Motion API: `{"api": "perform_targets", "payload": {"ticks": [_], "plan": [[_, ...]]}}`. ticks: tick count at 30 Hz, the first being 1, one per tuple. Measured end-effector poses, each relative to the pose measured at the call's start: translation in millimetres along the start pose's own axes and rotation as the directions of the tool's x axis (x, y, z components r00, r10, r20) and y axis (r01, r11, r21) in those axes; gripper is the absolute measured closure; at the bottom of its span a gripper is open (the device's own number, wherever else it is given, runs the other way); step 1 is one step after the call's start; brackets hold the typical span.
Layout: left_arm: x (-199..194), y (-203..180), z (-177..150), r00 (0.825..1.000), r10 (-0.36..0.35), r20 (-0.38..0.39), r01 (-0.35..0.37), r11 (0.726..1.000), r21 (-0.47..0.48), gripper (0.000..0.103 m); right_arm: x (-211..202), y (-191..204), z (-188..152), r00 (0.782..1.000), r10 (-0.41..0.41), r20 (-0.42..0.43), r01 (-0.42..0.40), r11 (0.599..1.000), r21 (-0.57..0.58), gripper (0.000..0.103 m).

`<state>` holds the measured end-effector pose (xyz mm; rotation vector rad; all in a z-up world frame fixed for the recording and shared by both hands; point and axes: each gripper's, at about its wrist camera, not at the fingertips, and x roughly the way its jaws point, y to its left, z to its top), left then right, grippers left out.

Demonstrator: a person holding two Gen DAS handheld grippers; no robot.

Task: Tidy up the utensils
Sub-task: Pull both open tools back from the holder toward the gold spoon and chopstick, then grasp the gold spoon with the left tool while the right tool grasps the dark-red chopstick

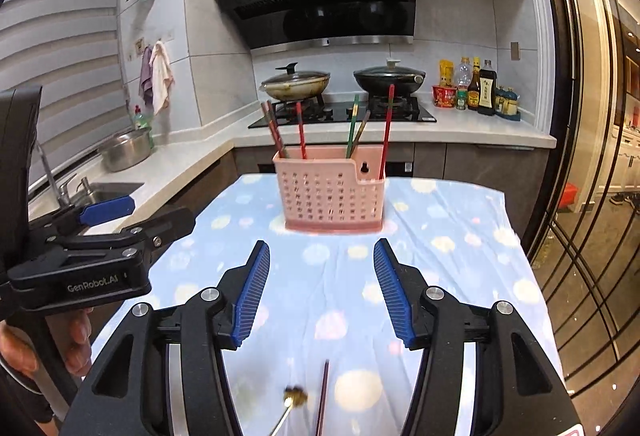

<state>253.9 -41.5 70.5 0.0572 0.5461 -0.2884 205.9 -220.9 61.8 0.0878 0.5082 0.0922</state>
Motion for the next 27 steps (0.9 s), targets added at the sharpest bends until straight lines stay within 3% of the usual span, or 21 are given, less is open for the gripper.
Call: {"api": "perform_targets", "payload": {"ticks": [11,18,23,27], "plan": [[-21.9,-12.8,-82.9,0.995,-0.001,-0.104,0.001,1.000,-0.002,0.009,-35.9,1.7,-91.9,0.994,0.000,-0.113,0.006,0.999,0.053,0.048],[-13.5,-17.7,-139.1,0.976,-0.012,-0.216,0.006,1.000,-0.025,0.009,-41.2,-4.0,-150.3,0.978,-0.039,-0.207,0.051,0.997,0.055,0.048],[-14.3,-22.2,-162.8,0.967,-0.007,-0.255,0.003,1.000,-0.014,0.009,-42.4,0.3,-179.2,0.969,-0.073,-0.238,0.081,0.996,0.022,0.048],[-14.2,-23.5,-176.2,0.959,0.001,-0.284,-0.004,1.000,-0.010,0.009,-40.2,4.9,-196.3,0.962,-0.053,-0.269,0.062,0.998,0.023,0.048]]}}
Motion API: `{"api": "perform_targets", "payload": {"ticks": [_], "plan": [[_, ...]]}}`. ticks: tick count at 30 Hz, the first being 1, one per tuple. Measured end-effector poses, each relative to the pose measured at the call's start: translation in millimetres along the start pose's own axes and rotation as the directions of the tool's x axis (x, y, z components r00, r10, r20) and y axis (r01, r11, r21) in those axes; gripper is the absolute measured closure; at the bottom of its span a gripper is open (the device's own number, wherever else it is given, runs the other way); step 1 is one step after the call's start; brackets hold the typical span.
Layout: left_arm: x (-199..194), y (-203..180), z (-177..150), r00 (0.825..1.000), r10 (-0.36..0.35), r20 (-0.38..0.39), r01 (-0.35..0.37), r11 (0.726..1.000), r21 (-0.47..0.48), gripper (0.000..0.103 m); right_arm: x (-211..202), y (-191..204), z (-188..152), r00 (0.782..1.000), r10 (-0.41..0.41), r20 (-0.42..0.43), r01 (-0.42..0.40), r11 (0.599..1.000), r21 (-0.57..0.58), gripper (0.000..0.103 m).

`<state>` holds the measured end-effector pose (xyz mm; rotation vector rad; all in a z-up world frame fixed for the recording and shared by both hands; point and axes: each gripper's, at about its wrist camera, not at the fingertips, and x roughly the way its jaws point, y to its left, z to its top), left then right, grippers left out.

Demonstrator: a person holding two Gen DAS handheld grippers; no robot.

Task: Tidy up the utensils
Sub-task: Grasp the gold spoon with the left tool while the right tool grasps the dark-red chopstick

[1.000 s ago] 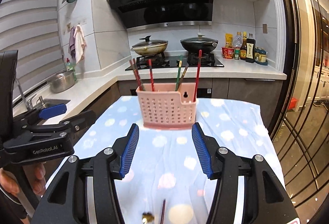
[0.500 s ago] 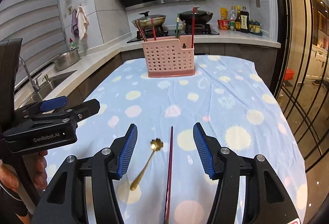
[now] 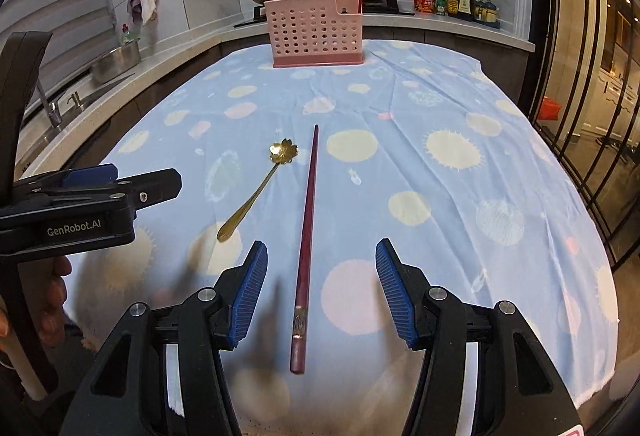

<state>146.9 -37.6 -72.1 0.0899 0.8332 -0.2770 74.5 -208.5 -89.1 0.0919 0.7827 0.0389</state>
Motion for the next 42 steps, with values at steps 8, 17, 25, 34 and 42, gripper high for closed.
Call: {"api": "perform_targets", "payload": {"ticks": [8,17,25,34,42], "plan": [[9.0,-1.3,-18.8,0.998,-0.010,-0.061,0.010,1.000,0.001,0.009,9.2,8.2,-16.3,0.999,0.002,-0.040,-0.003,1.000,-0.020,0.064],[14.9,-6.7,-25.1,0.994,-0.052,-0.099,0.052,0.999,-0.003,0.009,11.6,3.0,-20.8,0.999,-0.010,-0.038,0.010,1.000,-0.012,0.091],[23.7,-24.8,-21.7,0.989,-0.099,-0.111,0.103,0.994,0.034,0.009,10.7,-7.8,-18.7,0.999,-0.017,-0.033,0.018,1.000,0.016,0.096],[34.8,-39.9,-13.1,0.989,-0.105,-0.100,0.114,0.989,0.093,0.035,13.2,-15.6,-15.3,0.999,-0.010,-0.040,0.011,0.999,0.044,0.096],[36.2,-39.5,-10.6,0.980,-0.164,-0.109,0.174,0.981,0.087,0.085,13.3,-16.4,-14.1,0.999,-0.006,-0.041,0.008,0.999,0.049,0.096]]}}
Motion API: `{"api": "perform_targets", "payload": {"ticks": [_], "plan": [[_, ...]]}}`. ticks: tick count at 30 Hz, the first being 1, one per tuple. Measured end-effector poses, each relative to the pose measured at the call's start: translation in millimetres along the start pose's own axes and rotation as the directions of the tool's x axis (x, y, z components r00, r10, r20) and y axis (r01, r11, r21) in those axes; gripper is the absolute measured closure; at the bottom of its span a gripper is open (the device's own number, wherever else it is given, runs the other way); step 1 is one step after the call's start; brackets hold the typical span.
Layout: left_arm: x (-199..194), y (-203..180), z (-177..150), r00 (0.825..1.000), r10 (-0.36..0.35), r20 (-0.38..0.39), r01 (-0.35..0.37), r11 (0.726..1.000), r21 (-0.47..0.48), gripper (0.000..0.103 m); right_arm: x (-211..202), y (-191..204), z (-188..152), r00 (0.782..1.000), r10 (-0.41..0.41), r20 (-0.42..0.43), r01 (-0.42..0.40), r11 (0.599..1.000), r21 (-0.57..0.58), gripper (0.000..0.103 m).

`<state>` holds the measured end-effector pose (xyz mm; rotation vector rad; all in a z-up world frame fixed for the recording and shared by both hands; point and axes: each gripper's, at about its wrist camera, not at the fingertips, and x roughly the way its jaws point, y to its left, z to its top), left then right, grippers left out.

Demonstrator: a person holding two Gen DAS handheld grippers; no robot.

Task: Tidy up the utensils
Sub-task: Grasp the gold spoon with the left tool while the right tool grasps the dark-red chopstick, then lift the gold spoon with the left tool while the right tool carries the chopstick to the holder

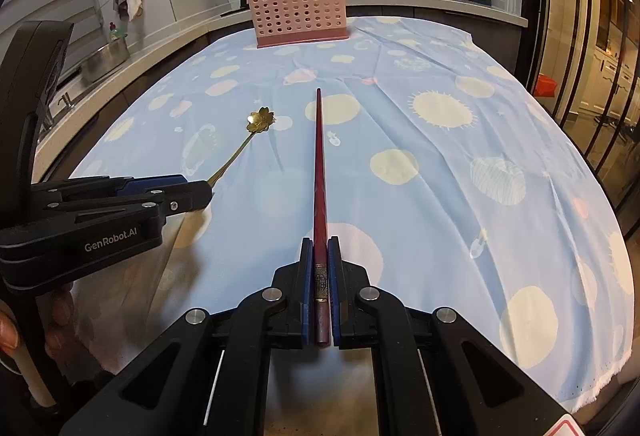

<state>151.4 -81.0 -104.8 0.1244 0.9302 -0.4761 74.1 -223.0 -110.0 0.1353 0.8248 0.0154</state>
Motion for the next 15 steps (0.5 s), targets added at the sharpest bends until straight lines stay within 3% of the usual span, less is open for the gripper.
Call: {"api": "perform_targets", "payload": {"ticks": [1,15], "plan": [[0.0,0.5,-0.4,1.000,-0.016,-0.003,0.016,1.000,-0.002,0.093,-0.1,0.0,0.0,1.000,0.000,0.000,0.000,1.000,0.000,0.096],[-24.1,1.7,2.1,0.998,-0.054,0.033,0.055,0.998,-0.024,0.093,-18.1,-2.5,11.6,0.998,0.017,0.055,-0.018,1.000,0.006,0.096]]}}
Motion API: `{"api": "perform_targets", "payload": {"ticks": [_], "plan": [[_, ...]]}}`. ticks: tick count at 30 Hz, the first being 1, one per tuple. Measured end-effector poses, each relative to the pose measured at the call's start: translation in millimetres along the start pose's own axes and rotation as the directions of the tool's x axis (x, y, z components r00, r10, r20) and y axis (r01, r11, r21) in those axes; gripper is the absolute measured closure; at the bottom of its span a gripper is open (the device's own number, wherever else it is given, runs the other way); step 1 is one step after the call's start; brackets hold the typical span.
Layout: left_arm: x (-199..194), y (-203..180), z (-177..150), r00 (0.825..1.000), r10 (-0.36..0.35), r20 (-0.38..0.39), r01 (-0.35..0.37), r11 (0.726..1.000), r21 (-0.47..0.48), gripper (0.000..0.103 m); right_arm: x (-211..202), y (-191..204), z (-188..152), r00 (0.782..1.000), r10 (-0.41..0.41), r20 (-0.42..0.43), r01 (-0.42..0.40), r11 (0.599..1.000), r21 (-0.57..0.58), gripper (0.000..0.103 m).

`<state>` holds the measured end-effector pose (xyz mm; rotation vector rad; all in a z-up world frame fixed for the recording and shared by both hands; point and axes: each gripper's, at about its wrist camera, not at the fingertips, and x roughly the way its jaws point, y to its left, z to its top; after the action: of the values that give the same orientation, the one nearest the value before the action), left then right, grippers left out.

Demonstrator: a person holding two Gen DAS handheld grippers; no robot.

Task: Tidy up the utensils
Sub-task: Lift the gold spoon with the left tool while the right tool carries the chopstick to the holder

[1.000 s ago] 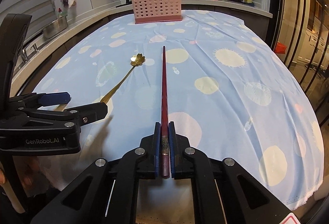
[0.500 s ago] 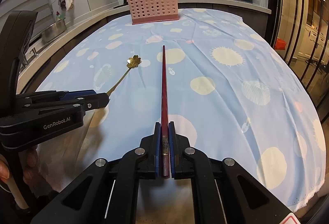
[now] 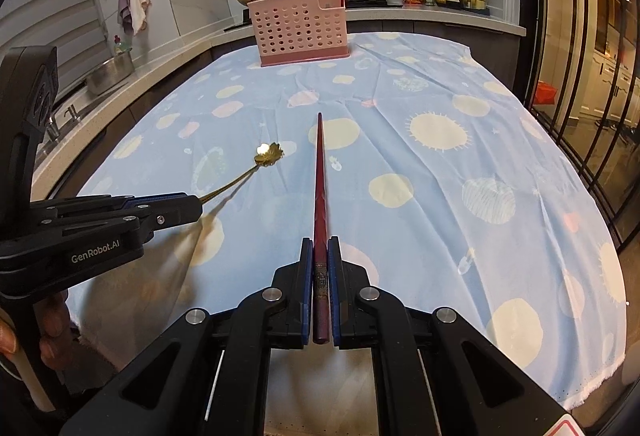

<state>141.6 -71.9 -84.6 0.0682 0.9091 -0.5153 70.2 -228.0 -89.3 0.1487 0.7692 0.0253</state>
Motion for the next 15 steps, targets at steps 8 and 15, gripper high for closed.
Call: {"api": "perform_targets", "payload": {"ticks": [8,15], "plan": [[-24.4,7.2,16.4,0.997,0.001,0.074,0.001,1.000,-0.020,0.094,-24.8,0.7,22.5,0.996,0.023,0.084,-0.023,1.000,0.005,0.096],[-41.3,12.2,40.7,0.991,0.003,0.136,0.000,1.000,-0.019,0.102,-40.5,3.5,42.7,0.988,0.049,0.147,-0.050,0.999,0.006,0.096]]}}
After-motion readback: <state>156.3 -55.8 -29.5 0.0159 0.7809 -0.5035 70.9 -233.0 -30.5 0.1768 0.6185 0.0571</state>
